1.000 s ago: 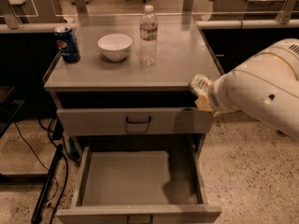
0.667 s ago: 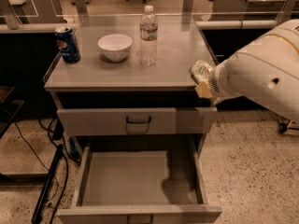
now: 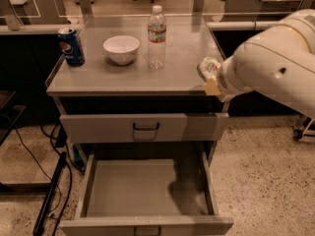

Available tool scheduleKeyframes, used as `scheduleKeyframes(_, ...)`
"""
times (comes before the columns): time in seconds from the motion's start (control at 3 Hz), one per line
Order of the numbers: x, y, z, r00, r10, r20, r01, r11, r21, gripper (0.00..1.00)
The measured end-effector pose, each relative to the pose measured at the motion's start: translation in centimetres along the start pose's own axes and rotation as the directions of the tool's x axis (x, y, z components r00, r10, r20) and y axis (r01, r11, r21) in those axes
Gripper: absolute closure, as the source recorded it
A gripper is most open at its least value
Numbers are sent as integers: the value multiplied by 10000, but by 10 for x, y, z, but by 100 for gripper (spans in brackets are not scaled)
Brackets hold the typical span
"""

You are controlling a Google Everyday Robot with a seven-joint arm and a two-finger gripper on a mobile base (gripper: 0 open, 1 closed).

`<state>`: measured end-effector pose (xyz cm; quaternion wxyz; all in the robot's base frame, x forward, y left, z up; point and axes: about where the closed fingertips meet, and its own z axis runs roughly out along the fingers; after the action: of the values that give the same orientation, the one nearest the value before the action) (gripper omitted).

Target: Pick 7up can from middle drawer and place on counter

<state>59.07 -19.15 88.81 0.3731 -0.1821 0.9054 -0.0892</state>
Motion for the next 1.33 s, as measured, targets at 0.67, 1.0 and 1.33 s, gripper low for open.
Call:
scheduleKeyframes(0.67,-64,-5,45,9994,-206,-274,198,9994,-293,100)
scheduleKeyframes(1.0,-71,-1,68,9980,-242,-579,210,9983,-548,100)
scheduleKeyframes(1.33,-72,1,89,9958,-326,-854,221,9925,-1206,100)
